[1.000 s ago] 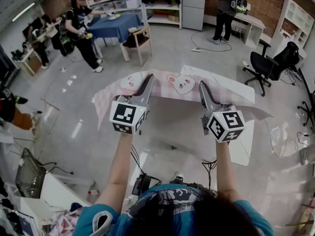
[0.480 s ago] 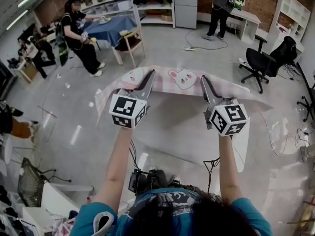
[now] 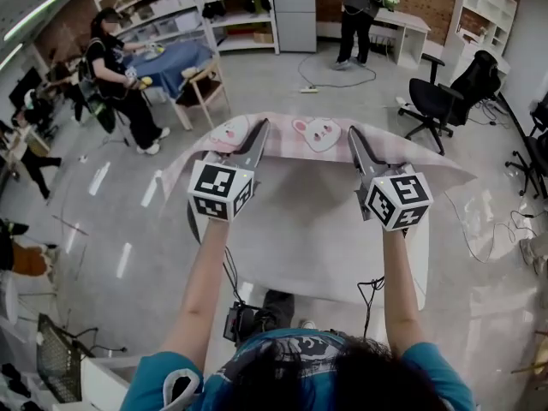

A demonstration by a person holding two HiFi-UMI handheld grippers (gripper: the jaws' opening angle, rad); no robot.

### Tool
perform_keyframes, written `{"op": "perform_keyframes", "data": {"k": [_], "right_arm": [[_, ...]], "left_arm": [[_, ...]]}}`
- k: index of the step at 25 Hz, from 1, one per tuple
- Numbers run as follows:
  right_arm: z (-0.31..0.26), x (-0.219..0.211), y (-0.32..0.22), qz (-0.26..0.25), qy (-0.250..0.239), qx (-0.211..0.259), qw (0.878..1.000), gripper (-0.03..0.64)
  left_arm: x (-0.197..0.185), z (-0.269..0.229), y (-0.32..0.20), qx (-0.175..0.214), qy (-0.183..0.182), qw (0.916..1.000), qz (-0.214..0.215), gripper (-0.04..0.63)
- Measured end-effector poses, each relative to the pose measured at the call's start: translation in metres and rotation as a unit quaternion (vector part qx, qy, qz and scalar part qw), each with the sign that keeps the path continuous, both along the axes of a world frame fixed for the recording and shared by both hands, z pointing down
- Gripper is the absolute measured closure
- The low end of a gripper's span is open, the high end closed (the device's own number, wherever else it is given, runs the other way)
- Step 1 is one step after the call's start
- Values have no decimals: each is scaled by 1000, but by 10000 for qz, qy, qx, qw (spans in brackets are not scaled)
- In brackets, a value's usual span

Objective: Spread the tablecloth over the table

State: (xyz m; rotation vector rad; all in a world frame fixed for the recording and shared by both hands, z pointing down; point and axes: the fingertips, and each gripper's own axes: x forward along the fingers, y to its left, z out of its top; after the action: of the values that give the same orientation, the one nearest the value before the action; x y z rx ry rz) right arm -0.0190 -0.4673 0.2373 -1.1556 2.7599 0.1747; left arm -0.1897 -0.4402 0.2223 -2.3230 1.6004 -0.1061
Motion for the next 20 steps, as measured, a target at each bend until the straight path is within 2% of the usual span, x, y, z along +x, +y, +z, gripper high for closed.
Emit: {"op": "perform_keyframes", "data": {"k": [5, 9, 15, 20], "right_arm": [[2, 3, -49, 272, 61, -72, 9996, 546], [-32, 3, -96, 478, 23, 92, 9988, 546], [-66, 10, -147, 885, 63, 682, 9937, 546], [-90, 32, -168, 1205, 210, 1289, 9841, 546]], "left_arm": [[0, 5, -59, -123, 254, 9990, 360, 513], [-2, -29, -112, 26, 391, 9972, 634, 512], [5, -64, -167, 691, 353, 9922, 981, 512], [28, -84, -196, 1378, 283, 9804, 1382, 511]]}}
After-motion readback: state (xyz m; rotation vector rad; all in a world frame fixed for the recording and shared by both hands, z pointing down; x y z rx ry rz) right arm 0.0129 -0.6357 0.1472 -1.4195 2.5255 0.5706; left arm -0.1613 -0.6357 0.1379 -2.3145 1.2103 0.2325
